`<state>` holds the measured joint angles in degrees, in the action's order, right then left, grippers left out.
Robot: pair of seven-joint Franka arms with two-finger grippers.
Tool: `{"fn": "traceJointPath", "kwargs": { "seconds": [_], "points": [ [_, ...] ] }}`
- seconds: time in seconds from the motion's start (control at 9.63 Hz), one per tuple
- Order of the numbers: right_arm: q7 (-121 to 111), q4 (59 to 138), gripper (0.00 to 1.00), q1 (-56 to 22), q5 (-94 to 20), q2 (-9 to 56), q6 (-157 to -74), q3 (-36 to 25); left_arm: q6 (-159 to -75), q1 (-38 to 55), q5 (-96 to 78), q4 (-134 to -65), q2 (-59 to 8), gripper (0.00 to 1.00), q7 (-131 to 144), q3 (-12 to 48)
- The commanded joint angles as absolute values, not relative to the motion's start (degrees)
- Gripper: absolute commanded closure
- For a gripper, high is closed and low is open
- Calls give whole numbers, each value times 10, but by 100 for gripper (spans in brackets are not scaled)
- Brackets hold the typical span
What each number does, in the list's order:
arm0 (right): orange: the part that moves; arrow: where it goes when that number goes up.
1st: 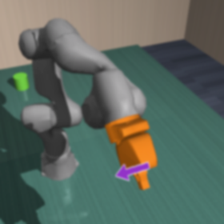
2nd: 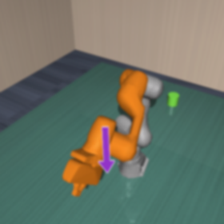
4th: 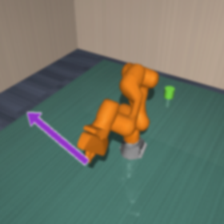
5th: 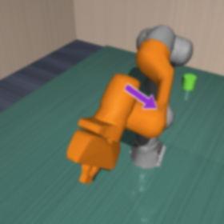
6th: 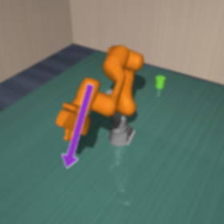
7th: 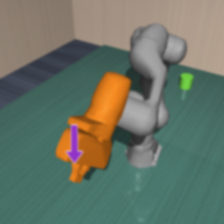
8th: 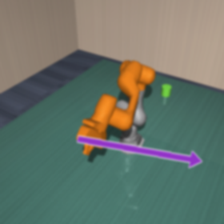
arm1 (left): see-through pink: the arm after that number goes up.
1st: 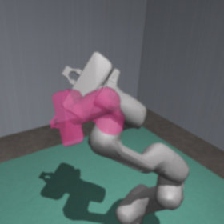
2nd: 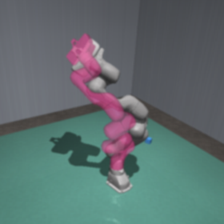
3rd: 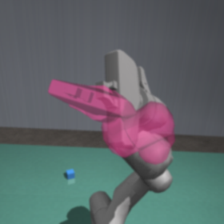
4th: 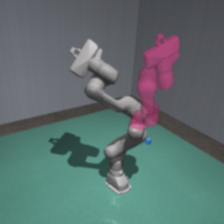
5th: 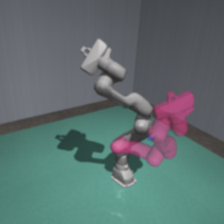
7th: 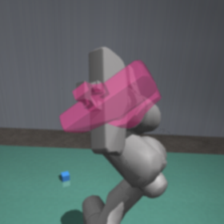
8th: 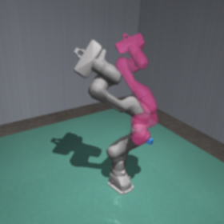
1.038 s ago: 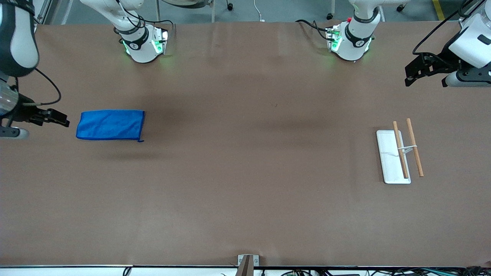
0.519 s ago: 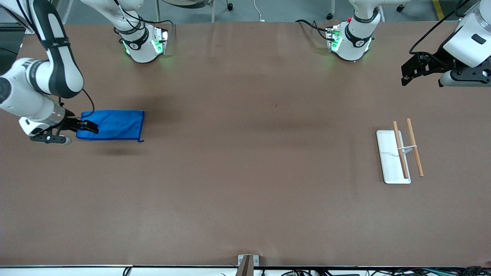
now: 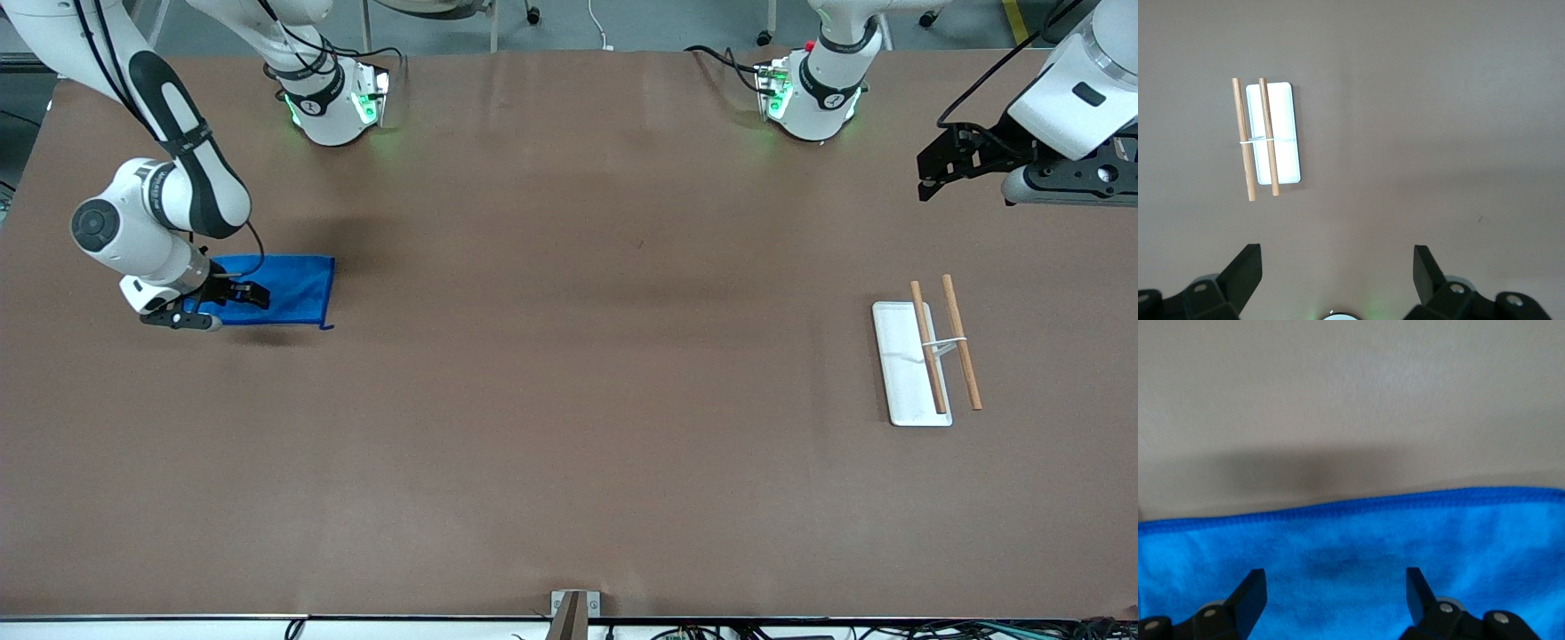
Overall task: Right arm passes towel to left arm to hang
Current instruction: 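Lower the right gripper and pinch the blue towel's edge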
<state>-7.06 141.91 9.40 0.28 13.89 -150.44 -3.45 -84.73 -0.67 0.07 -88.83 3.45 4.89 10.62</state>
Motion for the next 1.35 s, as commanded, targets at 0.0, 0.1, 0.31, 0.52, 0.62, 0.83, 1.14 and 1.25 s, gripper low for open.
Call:
{"fn": "traceJointPath", "kwargs": {
  "seconds": [0.0,0.1,0.31,0.52,0.62,0.83,1.14,1.25],
  "points": [
    [-64,1443,10,105,7,132,-1511,-26,-838,-4,3,-887,21,0,54,108],
    [-64,1443,19,104,7,137,-1512,-26,-838,-4,3,-887,21,0,54,108],
    [-65,1442,61,103,7,148,-1517,-26,-838,-4,3,-887,21,0,54,108],
    [-65,1442,73,102,7,159,-1538,-26,-838,-4,3,-887,21,0,54,109],
    [-65,1442,84,102,7,159,-1538,-26,-838,-4,3,-887,21,0,54,111],
    [-64,1441,100,102,7,153,-1530,-26,-838,-4,3,-887,21,0,54,112],
    [-61,1428,100,102,6,86,-1442,-25,-838,-4,3,-886,21,0,54,113],
    [-61,1410,100,100,4,52,-1384,-24,-838,-4,3,-887,21,0,54,113]
  ]
}}
